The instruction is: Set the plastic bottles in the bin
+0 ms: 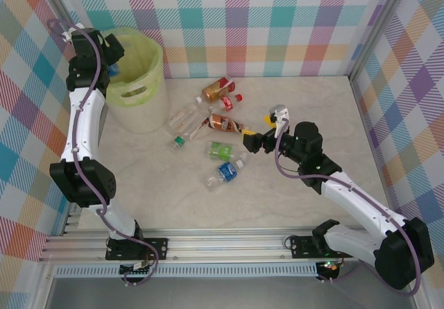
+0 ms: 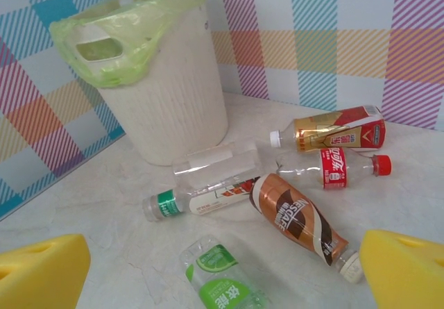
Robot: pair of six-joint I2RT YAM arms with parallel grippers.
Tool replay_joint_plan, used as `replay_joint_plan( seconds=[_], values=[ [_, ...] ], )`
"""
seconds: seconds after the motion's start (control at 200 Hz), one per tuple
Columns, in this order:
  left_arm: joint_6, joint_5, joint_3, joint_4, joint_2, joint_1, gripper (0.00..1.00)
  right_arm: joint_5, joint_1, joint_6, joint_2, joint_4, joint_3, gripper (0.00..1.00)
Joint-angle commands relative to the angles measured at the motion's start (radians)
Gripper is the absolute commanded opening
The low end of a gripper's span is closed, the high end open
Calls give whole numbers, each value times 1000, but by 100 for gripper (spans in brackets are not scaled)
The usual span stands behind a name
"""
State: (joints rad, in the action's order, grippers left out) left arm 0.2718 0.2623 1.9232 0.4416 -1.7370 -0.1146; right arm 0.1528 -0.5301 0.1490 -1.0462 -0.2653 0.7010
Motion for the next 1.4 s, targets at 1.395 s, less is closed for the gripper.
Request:
replay_joint_plan(
  seconds=[1.395],
  values=[
    [-453, -255, -347, 182, -87, 486, 100, 22, -4, 72, -175, 29, 106, 100]
  ],
)
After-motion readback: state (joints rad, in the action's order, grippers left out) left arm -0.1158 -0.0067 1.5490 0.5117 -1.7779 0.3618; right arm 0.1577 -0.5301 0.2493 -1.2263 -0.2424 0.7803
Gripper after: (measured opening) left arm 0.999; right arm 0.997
